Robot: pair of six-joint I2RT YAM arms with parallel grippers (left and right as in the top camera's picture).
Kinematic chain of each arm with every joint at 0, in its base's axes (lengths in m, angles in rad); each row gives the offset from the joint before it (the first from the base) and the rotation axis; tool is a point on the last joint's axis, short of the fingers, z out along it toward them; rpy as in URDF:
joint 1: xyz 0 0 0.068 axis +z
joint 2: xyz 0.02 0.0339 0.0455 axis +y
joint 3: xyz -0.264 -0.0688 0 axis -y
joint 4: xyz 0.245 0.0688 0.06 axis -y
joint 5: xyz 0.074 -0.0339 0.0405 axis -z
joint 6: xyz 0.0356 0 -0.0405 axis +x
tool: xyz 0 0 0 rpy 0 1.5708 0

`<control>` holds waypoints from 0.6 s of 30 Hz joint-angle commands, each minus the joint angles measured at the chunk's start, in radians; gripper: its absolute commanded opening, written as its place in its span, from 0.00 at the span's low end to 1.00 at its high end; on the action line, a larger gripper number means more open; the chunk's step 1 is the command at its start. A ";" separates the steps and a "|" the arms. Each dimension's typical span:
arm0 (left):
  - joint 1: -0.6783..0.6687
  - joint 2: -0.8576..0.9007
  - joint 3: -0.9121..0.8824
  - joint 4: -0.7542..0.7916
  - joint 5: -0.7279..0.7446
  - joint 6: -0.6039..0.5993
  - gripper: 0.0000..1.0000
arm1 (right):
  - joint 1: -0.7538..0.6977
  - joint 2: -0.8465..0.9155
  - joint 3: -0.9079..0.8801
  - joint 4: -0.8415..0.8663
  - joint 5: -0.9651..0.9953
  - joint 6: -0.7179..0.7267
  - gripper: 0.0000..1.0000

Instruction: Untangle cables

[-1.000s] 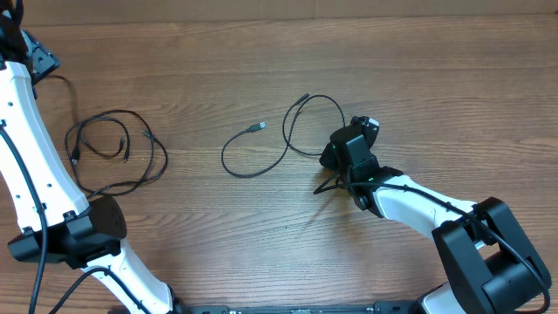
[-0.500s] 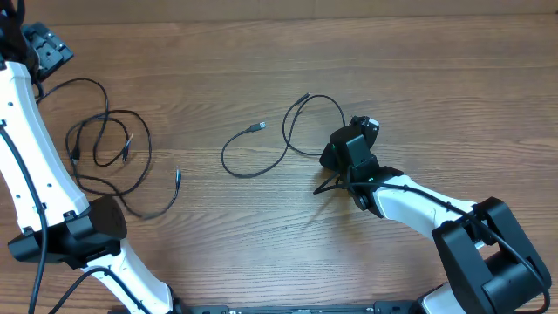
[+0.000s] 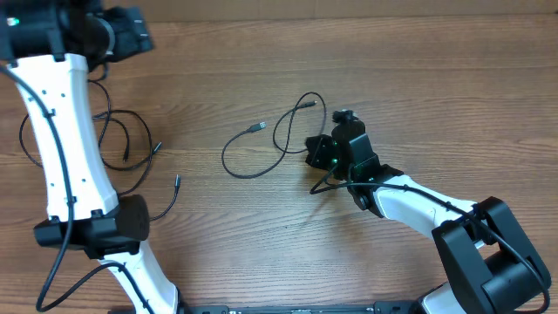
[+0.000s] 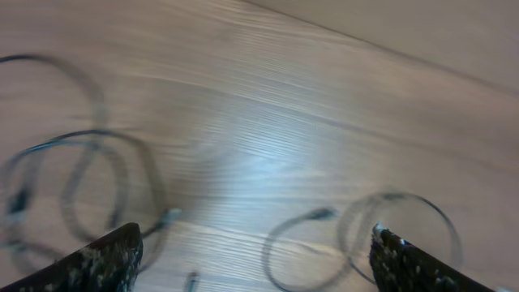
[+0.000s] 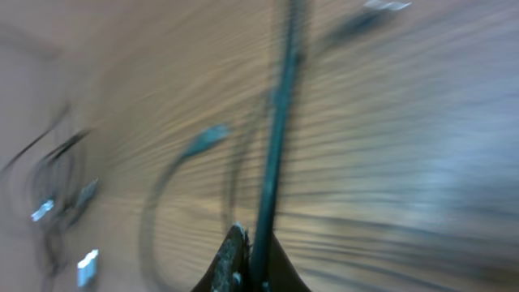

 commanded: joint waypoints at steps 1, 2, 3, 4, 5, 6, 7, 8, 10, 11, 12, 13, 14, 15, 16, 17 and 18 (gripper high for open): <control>-0.063 0.008 0.005 0.001 0.117 0.082 0.92 | -0.007 0.005 0.007 0.037 -0.275 -0.134 0.04; -0.079 0.008 0.005 -0.001 0.130 0.089 0.93 | -0.007 0.003 0.008 0.037 -0.296 -0.154 0.04; -0.100 0.008 0.005 -0.006 0.148 0.093 0.95 | -0.007 0.001 0.008 0.037 -0.311 -0.170 0.04; -0.129 0.008 0.002 -0.019 0.168 0.093 0.96 | -0.006 -0.007 0.008 0.035 -0.331 -0.195 0.04; -0.145 0.008 -0.002 -0.027 0.171 0.092 0.96 | -0.003 -0.015 0.008 0.032 -0.333 -0.203 0.04; -0.159 0.008 -0.005 -0.036 0.171 0.092 0.96 | 0.001 -0.025 0.008 0.026 -0.332 -0.211 0.04; -0.175 0.008 -0.013 -0.046 0.164 0.092 0.95 | 0.006 -0.036 0.008 0.016 -0.332 -0.225 0.04; -0.188 0.008 -0.024 -0.056 0.162 0.092 0.95 | 0.014 -0.051 0.008 0.000 -0.325 -0.236 0.04; -0.208 0.008 -0.049 -0.079 0.163 0.092 0.96 | 0.028 -0.082 0.008 -0.051 -0.268 -0.236 0.04; -0.217 0.008 -0.073 -0.093 0.163 0.092 0.96 | 0.035 -0.100 0.008 -0.088 -0.223 -0.235 0.04; -0.223 0.008 -0.093 -0.107 0.163 0.091 0.95 | 0.042 -0.119 0.008 -0.123 -0.183 -0.236 0.04; -0.227 0.008 -0.113 -0.121 0.163 0.091 0.91 | 0.046 -0.132 0.008 -0.143 -0.159 -0.236 0.04; -0.233 0.008 -0.142 -0.137 0.163 0.091 0.90 | 0.050 -0.151 0.008 -0.174 -0.135 -0.238 0.04; -0.233 0.008 -0.166 -0.150 0.163 0.091 0.88 | 0.054 -0.172 0.008 -0.201 -0.122 -0.256 0.04; -0.235 0.008 -0.185 -0.150 0.163 0.091 0.83 | 0.058 -0.184 0.008 -0.214 -0.119 -0.262 0.04; -0.235 0.008 -0.211 -0.150 0.163 0.088 0.81 | 0.060 -0.200 0.008 -0.235 -0.112 -0.270 0.04; -0.239 0.005 -0.235 -0.150 0.163 0.073 0.81 | 0.065 -0.217 0.008 -0.254 -0.109 -0.280 0.04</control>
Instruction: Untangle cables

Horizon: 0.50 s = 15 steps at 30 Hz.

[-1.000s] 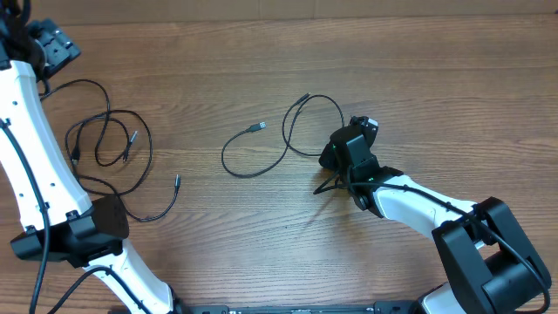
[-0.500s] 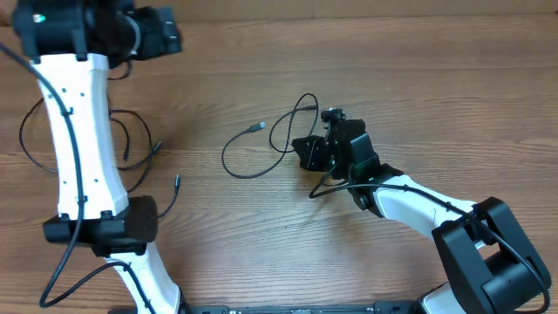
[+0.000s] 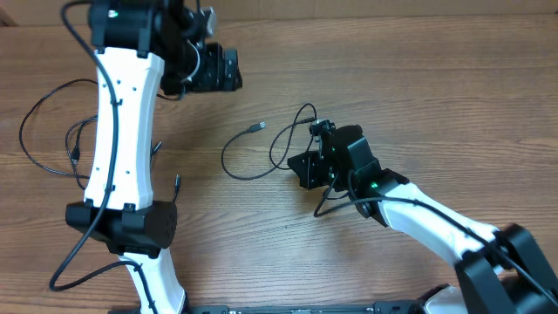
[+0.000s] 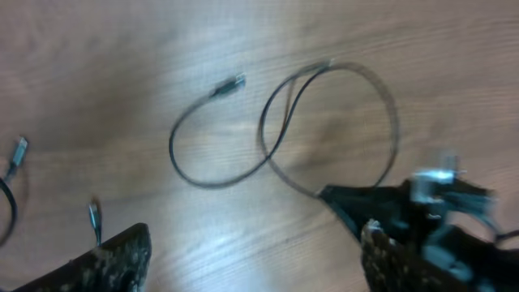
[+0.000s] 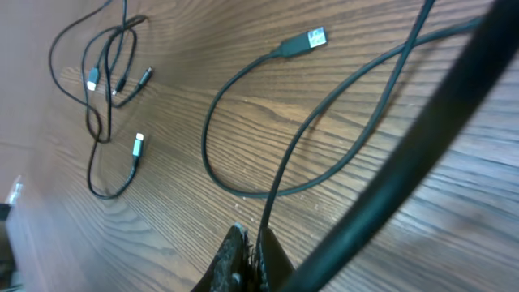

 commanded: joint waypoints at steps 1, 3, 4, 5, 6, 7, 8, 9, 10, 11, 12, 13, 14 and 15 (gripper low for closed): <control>-0.006 0.005 -0.089 -0.005 0.010 -0.014 0.82 | 0.016 -0.077 0.008 -0.042 0.067 -0.055 0.04; -0.017 -0.005 -0.143 -0.005 -0.005 -0.021 0.79 | 0.027 -0.104 0.008 -0.085 0.093 -0.055 0.04; -0.024 -0.018 -0.179 -0.005 -0.035 -0.040 0.78 | 0.033 -0.115 0.008 -0.105 0.107 -0.056 0.04; -0.035 -0.037 -0.220 -0.005 -0.074 -0.060 0.79 | 0.040 -0.127 0.008 -0.129 0.130 -0.057 0.04; -0.045 -0.056 -0.256 -0.005 -0.105 -0.072 0.78 | 0.048 -0.138 0.008 -0.148 0.152 -0.060 0.04; -0.058 -0.083 -0.300 -0.005 -0.131 -0.077 0.79 | 0.058 -0.150 0.008 -0.171 0.183 -0.061 0.04; -0.072 -0.114 -0.346 -0.005 -0.149 -0.083 0.79 | 0.068 -0.160 0.008 -0.186 0.199 -0.076 0.04; -0.085 -0.147 -0.390 -0.005 -0.156 -0.083 0.79 | 0.080 -0.174 0.008 -0.201 0.219 -0.094 0.04; -0.100 -0.184 -0.433 -0.005 -0.164 -0.088 0.79 | 0.090 -0.183 0.008 -0.211 0.234 -0.104 0.04; -0.127 -0.256 -0.505 -0.005 -0.179 -0.108 0.79 | 0.110 -0.199 0.008 -0.230 0.262 -0.106 0.04; -0.138 -0.293 -0.538 -0.003 -0.182 -0.118 0.79 | 0.124 -0.208 0.008 -0.244 0.272 -0.117 0.04; -0.151 -0.332 -0.570 0.006 -0.182 -0.129 0.79 | 0.135 -0.214 0.009 -0.253 0.277 -0.130 0.04; -0.162 -0.368 -0.599 0.023 -0.181 -0.140 0.78 | 0.146 -0.220 0.009 -0.261 0.279 -0.142 0.04; -0.172 -0.401 -0.625 0.045 -0.182 -0.152 0.78 | 0.159 -0.227 0.009 -0.269 0.282 -0.156 0.04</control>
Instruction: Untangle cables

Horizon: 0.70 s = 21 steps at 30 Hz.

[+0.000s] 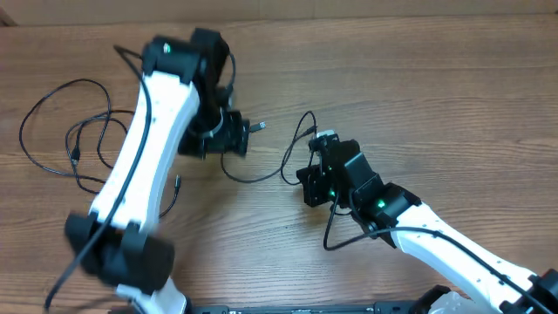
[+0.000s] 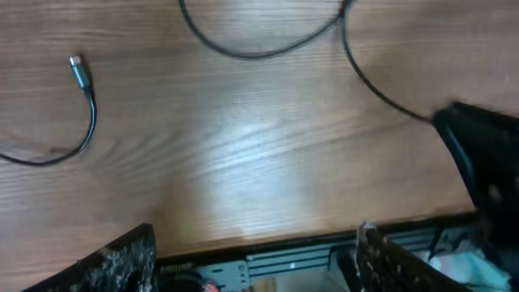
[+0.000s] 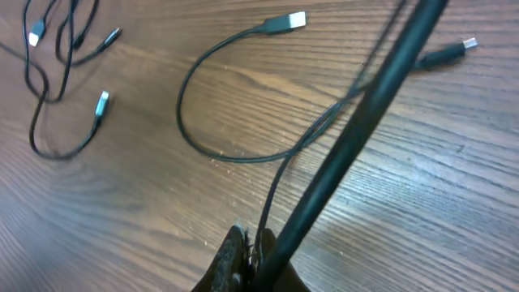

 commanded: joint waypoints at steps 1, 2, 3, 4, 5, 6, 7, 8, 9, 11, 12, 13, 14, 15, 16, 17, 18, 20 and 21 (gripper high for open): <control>-0.046 -0.205 -0.099 0.067 -0.034 -0.073 0.77 | 0.051 -0.048 0.009 -0.017 0.058 -0.071 0.04; -0.054 -0.237 -0.129 0.102 -0.030 -0.083 0.77 | 0.066 -0.057 0.010 -0.023 0.058 -0.087 0.04; -0.066 -0.292 -0.194 0.178 0.006 -0.089 0.76 | 0.100 -0.076 0.022 -0.050 0.087 -0.093 0.04; -0.069 -0.312 -0.225 0.215 0.039 -0.089 0.75 | 0.119 -0.085 0.030 -0.065 0.112 -0.093 0.04; -0.069 -0.327 -0.254 0.249 0.080 -0.089 0.74 | 0.136 -0.095 0.036 -0.079 0.136 -0.092 0.04; -0.068 -0.337 -0.290 0.293 0.134 -0.089 0.73 | 0.156 -0.106 0.041 -0.090 0.164 -0.092 0.04; -0.068 -0.340 -0.321 0.334 0.181 -0.088 0.74 | 0.171 -0.115 0.042 -0.095 0.186 -0.093 0.04; -0.068 -0.339 -0.345 0.366 0.217 -0.088 0.74 | 0.185 -0.124 0.042 -0.098 0.206 -0.093 0.04; -0.068 -0.335 -0.376 0.406 0.263 -0.088 0.74 | 0.200 -0.132 0.042 -0.100 0.226 -0.093 0.04; -0.068 -0.325 -0.428 0.480 0.352 -0.088 0.75 | 0.225 -0.149 0.042 -0.105 0.254 -0.093 0.04; -0.068 -0.317 -0.453 0.520 0.406 -0.088 0.75 | 0.236 -0.156 0.042 -0.109 0.264 -0.092 0.04; -0.068 -0.306 -0.476 0.560 0.460 -0.088 0.75 | 0.243 -0.163 0.042 -0.114 0.271 -0.093 0.04; -0.068 -0.294 -0.491 0.589 0.502 -0.088 0.75 | 0.248 -0.167 0.042 -0.117 0.274 -0.093 0.04; -0.068 -0.280 -0.502 0.614 0.538 -0.088 0.75 | 0.250 -0.170 0.042 -0.119 0.274 -0.092 0.04; -0.068 -0.266 -0.507 0.632 0.563 -0.089 0.75 | 0.250 -0.172 0.042 -0.122 0.274 -0.092 0.04; -0.068 -0.249 -0.507 0.644 0.579 -0.089 0.75 | 0.250 -0.173 0.042 -0.122 0.275 -0.092 0.04; -0.068 -0.235 -0.507 0.655 0.590 -0.089 0.75 | 0.250 -0.173 0.042 -0.122 0.275 -0.092 0.04; -0.068 -0.204 -0.507 0.683 0.634 -0.089 0.75 | 0.250 -0.173 0.042 -0.122 0.280 -0.092 0.04; -0.068 -0.190 -0.507 0.695 0.659 -0.089 0.75 | 0.250 -0.173 0.042 -0.122 0.283 -0.092 0.04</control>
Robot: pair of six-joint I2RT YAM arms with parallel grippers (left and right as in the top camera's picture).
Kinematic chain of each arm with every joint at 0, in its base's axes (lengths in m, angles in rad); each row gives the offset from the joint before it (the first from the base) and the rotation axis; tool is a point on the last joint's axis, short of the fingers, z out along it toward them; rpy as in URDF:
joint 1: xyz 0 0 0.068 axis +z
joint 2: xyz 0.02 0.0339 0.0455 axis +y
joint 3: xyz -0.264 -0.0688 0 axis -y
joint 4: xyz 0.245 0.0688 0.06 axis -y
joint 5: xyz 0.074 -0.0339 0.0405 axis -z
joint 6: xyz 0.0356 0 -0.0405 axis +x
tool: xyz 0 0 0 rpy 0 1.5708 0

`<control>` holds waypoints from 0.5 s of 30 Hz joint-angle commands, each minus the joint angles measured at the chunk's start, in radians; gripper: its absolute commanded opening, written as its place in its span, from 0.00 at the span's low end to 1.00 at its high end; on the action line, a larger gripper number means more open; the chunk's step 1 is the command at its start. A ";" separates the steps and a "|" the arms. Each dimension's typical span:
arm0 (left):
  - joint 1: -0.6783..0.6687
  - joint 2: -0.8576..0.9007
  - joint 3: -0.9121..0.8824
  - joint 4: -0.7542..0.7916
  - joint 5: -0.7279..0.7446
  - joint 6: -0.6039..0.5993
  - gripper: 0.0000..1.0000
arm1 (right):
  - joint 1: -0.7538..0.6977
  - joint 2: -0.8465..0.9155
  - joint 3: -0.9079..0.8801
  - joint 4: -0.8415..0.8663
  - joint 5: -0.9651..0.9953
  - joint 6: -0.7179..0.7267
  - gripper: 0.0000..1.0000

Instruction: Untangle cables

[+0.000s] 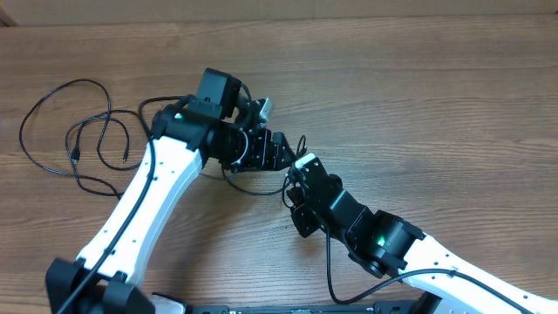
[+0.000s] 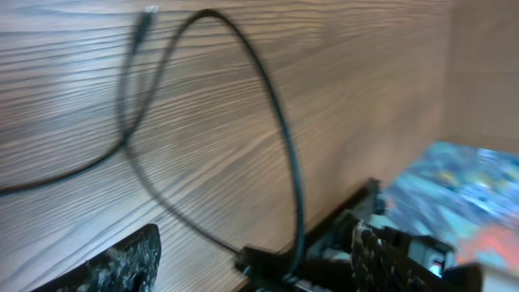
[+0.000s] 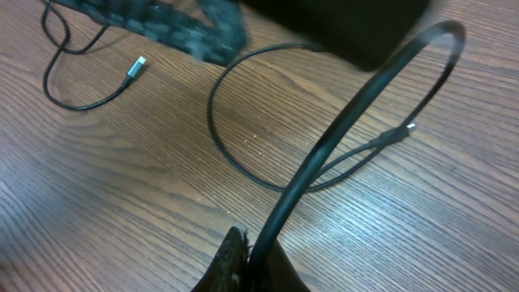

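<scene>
A thin black cable (image 1: 248,189) lies looped on the wooden table, mid-table. My right gripper (image 1: 293,180) is shut on one stretch of it; the right wrist view has the cable (image 3: 340,134) rising in an arc out of the closed fingers (image 3: 235,258), with a small plug (image 3: 409,127) lying beyond. Just left of it my left gripper (image 1: 270,150) stands open, nothing between its fingers. In the left wrist view that gripper (image 2: 253,237) looks along the arching cable (image 2: 280,122) toward the right gripper.
A second bundle of black cables (image 1: 78,139) lies loose at the table's left side, and a silver plug end (image 3: 136,66) of one lies on the wood. The table's front edge (image 2: 357,203) is close below the grippers.
My left gripper has moved right and now sits right beside the right gripper, still open. The right gripper, still shut on the cable, has shifted a little left and toward the front.
My left gripper was open over the cable bundle at the far left while the right held the black cable mid-table. Then the left gripper was further right at the back, then beside the cable's loop, and now it sits beside the right gripper.
</scene>
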 commanded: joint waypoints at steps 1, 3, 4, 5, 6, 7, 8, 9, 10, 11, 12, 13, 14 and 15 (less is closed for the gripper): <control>-0.006 0.055 -0.005 0.040 0.191 -0.006 0.75 | 0.003 -0.018 0.035 0.004 0.037 -0.007 0.04; -0.006 0.084 -0.005 0.060 0.250 -0.006 0.75 | 0.003 -0.018 0.035 0.004 0.041 -0.007 0.04; -0.006 0.103 -0.005 0.070 0.288 -0.006 0.75 | 0.003 -0.018 0.035 0.004 0.044 -0.007 0.04; -0.006 0.117 -0.005 0.077 0.313 -0.006 0.75 | 0.003 -0.018 0.035 0.004 0.044 -0.007 0.04; -0.006 0.136 -0.005 0.083 0.338 -0.006 0.75 | 0.003 -0.018 0.035 0.004 0.045 -0.007 0.04; -0.006 0.149 -0.005 0.085 0.348 -0.006 0.74 | 0.003 -0.018 0.035 0.004 0.047 -0.007 0.04; -0.006 0.162 -0.005 0.086 0.354 -0.006 0.72 | 0.003 -0.018 0.035 0.004 0.047 -0.007 0.04; -0.006 0.175 -0.005 0.087 0.358 -0.006 0.71 | 0.003 -0.018 0.035 0.004 0.047 -0.007 0.04; -0.006 0.188 -0.005 0.089 0.363 -0.006 0.66 | 0.003 -0.018 0.035 0.004 0.047 -0.007 0.04; -0.006 0.199 -0.005 0.090 0.364 -0.006 0.63 | 0.003 -0.018 0.035 0.004 0.047 -0.007 0.04; -0.006 0.207 -0.005 0.090 0.364 -0.006 0.59 | 0.003 -0.018 0.035 0.004 0.047 -0.007 0.04; -0.006 0.213 -0.005 0.092 0.368 -0.006 0.49 | 0.003 -0.018 0.035 0.004 0.047 -0.007 0.04; -0.005 0.214 -0.005 0.093 0.369 -0.006 0.43 | 0.003 -0.018 0.035 0.004 0.047 -0.007 0.04; 0.003 0.214 -0.004 0.102 0.370 -0.006 0.19 | 0.003 -0.018 0.035 0.004 0.051 -0.007 0.04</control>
